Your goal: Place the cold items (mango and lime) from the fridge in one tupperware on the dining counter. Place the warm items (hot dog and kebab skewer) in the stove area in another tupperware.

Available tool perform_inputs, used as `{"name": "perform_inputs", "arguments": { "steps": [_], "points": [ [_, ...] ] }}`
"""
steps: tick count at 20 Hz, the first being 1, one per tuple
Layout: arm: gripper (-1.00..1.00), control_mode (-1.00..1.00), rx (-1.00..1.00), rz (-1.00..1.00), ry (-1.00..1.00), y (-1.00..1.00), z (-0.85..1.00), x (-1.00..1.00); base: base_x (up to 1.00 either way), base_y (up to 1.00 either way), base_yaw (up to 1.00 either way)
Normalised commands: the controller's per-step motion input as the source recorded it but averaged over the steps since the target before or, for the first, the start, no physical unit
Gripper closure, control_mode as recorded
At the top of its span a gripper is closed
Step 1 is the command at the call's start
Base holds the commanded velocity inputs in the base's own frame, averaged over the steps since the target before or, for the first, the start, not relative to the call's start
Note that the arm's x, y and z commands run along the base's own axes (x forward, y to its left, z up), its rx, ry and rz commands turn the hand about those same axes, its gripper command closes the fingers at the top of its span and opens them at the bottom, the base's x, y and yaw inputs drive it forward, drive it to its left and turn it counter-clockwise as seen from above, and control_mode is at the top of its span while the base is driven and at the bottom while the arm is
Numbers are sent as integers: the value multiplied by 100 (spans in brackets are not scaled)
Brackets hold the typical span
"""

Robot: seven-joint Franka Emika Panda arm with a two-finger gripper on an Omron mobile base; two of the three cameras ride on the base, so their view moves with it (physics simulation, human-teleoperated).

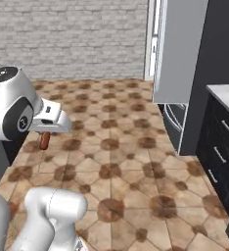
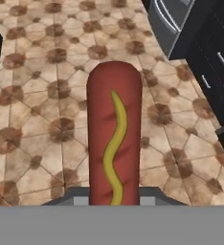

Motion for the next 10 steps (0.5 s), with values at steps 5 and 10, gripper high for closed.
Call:
{"name": "perform_inputs", "arguments": {
  "steps": [5, 10],
  "points": [
    [100, 100, 0, 0, 0, 0, 0, 0, 100, 38, 18],
    [100, 100, 0, 0, 0, 0, 0, 0, 100, 34, 28]
  ]
}}
